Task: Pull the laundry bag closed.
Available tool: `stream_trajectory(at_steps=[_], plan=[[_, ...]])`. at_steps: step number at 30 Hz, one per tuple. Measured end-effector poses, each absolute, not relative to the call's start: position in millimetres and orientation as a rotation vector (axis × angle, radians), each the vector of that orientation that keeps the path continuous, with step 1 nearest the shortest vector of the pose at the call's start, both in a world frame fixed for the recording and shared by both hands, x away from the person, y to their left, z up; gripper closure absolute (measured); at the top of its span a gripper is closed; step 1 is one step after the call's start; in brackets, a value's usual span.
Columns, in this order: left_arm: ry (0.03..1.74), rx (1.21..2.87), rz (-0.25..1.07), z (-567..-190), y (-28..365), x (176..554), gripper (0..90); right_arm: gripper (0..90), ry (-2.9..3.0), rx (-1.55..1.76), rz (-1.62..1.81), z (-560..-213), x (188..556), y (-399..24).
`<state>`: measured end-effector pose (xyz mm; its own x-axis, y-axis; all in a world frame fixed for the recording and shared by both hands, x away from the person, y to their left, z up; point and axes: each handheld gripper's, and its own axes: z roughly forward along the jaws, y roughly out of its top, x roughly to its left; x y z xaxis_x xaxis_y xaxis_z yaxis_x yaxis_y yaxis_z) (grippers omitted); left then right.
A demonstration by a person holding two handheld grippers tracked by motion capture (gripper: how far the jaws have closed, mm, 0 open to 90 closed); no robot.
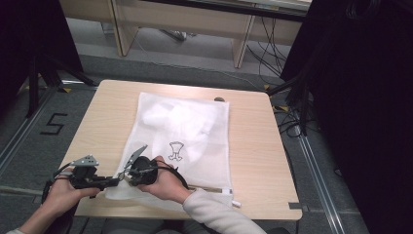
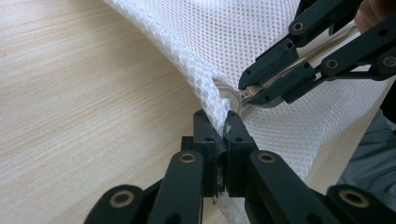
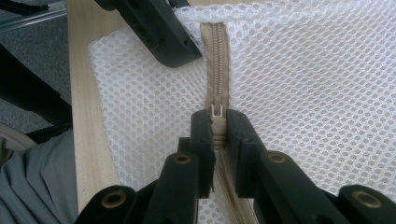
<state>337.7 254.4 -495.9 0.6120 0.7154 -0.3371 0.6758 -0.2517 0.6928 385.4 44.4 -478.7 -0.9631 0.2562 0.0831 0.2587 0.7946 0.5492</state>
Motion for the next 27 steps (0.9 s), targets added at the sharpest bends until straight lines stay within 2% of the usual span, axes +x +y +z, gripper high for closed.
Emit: stream_trajectory(at_steps=[27], plan=[[1.1,1.972,0.077,-498.1,253.0,339.8,85.7,82.3,-2.971,-0.429,-0.894,-479.1,386.1,37.8]])
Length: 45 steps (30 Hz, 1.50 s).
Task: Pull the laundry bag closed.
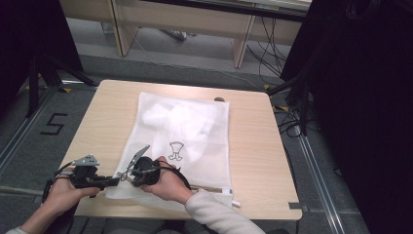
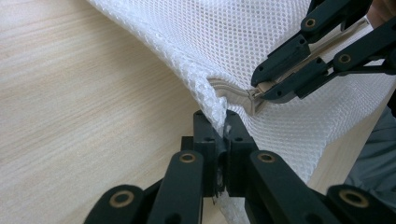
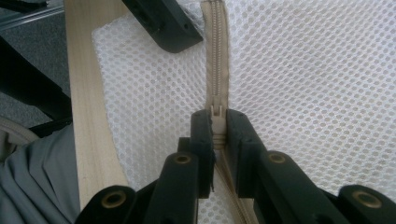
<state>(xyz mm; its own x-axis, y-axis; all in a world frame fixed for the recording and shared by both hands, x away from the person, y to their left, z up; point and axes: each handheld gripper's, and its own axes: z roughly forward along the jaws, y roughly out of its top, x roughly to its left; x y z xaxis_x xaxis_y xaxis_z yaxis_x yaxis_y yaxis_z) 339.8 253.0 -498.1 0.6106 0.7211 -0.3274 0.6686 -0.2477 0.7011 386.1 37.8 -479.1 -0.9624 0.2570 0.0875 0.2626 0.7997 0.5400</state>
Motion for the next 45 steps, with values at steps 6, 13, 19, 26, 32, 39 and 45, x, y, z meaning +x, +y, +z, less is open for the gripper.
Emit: stream_trajectory(at_steps=[6,13,19,26,32,39,45], plan=[[1.085,2.004,0.06,-496,253,343,85.8,82.3,-2.965,-0.471,-0.903,-478,385,34],[1.08,2.007,0.059,-497,251,347,85.9,82.3,-2.963,-0.495,-0.893,-479,385,29],[1.077,1.985,0.064,-498,251,347,85.8,82.3,-2.96,-0.496,-0.89,-479,385,26],[1.084,2.005,0.055,-497,252,346,85.8,82.3,-2.965,-0.498,-0.884,-478,384,26],[1.089,2.005,0.064,-497,252,346,85.8,82.3,-2.961,-0.499,-0.883,-478,384,24],[1.082,1.987,0.063,-499,251,346,85.8,82.3,-2.963,-0.493,-0.882,-478,384,24],[1.085,1.988,0.068,-499,251,346,85.9,82.3,-2.965,-0.51,-0.872,-478,383,22]])
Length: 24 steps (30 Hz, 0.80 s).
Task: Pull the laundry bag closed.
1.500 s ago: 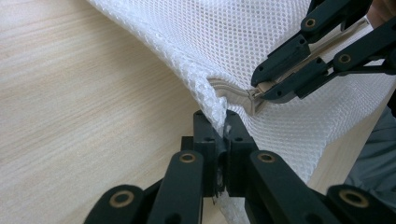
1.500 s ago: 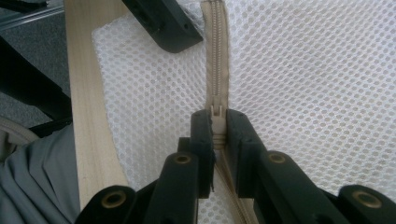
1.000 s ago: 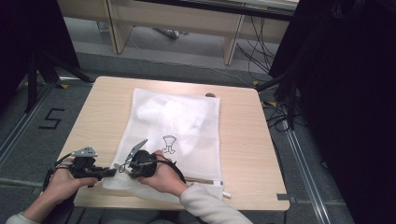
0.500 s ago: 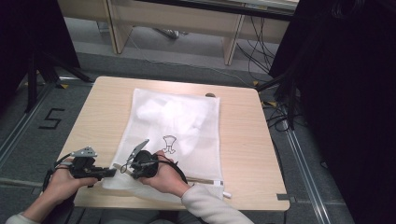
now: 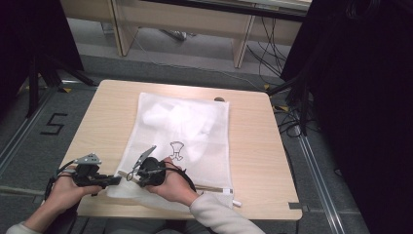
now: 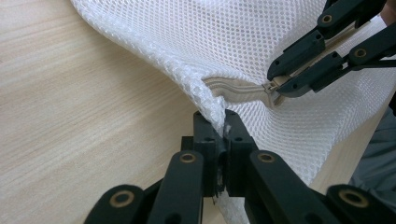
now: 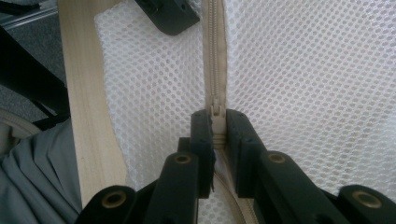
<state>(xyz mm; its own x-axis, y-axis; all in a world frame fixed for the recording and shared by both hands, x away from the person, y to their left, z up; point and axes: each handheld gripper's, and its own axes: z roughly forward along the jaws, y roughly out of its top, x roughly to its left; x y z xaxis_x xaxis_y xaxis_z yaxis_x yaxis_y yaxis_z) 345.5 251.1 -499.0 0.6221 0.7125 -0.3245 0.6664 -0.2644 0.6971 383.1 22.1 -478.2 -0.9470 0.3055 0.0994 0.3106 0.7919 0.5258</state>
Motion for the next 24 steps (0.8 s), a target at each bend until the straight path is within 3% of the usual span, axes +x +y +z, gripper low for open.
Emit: stream_trajectory(at_steps=[24], plan=[[1.098,1.993,0.061,-499.7,249.8,344.9,85.9,82.3,-2.963,-0.504,-0.874,-478.3,384.1,16.6]])
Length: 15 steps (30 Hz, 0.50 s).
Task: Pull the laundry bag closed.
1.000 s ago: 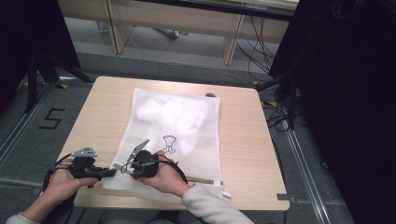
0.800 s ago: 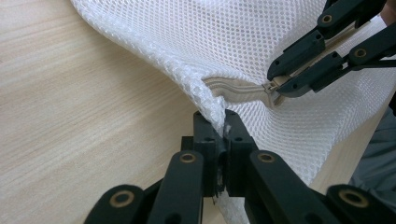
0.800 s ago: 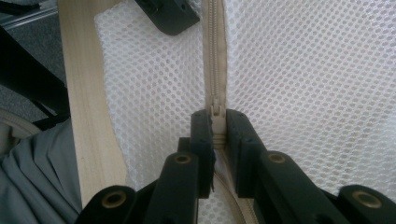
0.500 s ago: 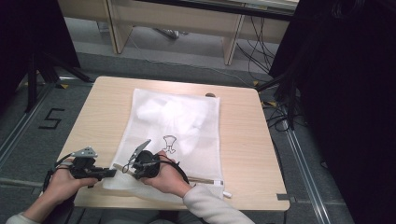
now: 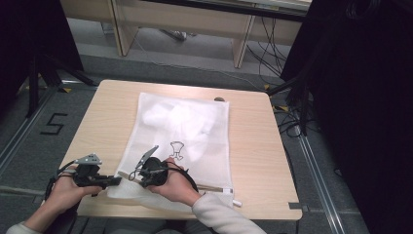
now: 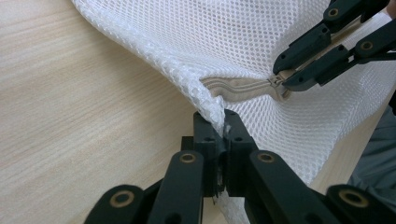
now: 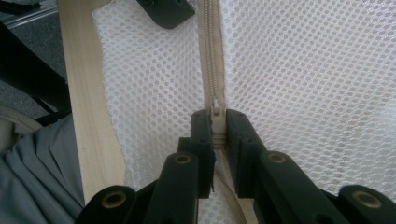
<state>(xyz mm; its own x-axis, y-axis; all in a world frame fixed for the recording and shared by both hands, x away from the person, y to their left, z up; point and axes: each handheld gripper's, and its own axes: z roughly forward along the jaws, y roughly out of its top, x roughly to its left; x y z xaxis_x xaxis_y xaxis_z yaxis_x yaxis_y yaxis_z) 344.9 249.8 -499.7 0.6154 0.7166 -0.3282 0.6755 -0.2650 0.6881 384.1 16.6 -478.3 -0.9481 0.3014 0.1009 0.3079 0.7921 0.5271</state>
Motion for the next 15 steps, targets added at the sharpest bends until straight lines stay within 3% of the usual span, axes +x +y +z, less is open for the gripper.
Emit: stream_trajectory(at_steps=[15], plan=[[1.099,2.001,0.059,-499.5,250.1,345.2,85.9,82.3,-2.963,-0.523,-0.864,-476.3,385.6,8.7]])
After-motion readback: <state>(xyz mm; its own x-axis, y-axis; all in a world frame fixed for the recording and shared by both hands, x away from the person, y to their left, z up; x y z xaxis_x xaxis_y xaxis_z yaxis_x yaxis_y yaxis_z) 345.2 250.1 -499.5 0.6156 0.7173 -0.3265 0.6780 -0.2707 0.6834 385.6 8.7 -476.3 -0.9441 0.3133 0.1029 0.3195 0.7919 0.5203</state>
